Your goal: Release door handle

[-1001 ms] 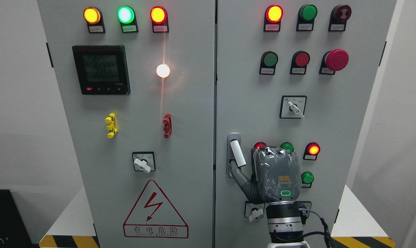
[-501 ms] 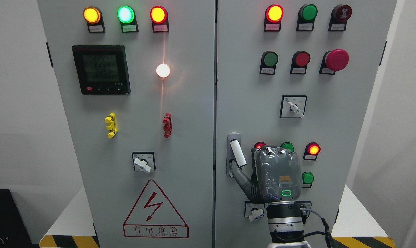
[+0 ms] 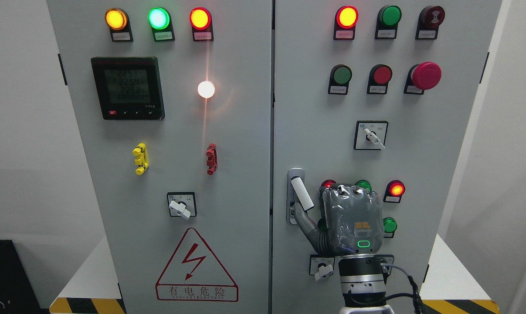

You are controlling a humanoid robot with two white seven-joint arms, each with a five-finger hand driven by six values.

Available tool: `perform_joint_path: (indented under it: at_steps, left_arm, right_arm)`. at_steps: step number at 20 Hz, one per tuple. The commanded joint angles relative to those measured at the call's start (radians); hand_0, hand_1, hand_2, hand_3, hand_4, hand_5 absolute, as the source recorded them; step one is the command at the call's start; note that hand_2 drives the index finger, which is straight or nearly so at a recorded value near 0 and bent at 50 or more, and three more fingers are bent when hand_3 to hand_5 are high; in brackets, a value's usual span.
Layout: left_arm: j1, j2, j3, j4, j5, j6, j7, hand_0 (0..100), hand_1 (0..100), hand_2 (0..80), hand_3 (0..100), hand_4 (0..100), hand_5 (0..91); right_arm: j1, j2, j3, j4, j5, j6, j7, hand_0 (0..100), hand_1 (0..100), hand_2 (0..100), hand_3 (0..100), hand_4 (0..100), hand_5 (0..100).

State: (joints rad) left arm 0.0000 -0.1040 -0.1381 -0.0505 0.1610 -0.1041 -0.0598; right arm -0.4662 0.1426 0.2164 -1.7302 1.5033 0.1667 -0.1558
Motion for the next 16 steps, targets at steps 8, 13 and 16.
perform_joint_path:
  at_steps: [8, 13, 16]
  left_arm:
    - [0.009, 0.0, 0.0, 0.0, 0.0, 0.0, 0.0, 12, 56, 0.0, 0, 0, 0.0]
    - [0.009, 0.0, 0.0, 0.0, 0.0, 0.0, 0.0, 12, 56, 0.0, 0, 0, 0.0]
    - [0.009, 0.0, 0.0, 0.0, 0.0, 0.0, 0.0, 12, 56, 0.0, 0, 0, 0.0]
  right_arm:
    - [0.001, 0.002, -0.008, -0.009, 0.0, 0.001, -0.002, 45, 43, 94, 100, 100, 100]
    - [0.003, 0.002, -0.009, -0.011, 0.0, 0.001, -0.002, 45, 43, 94, 100, 100, 100]
    - [0.003, 0.002, -0.009, -0.014, 0.0, 0.001, -0.002, 45, 43, 94, 100, 100, 100]
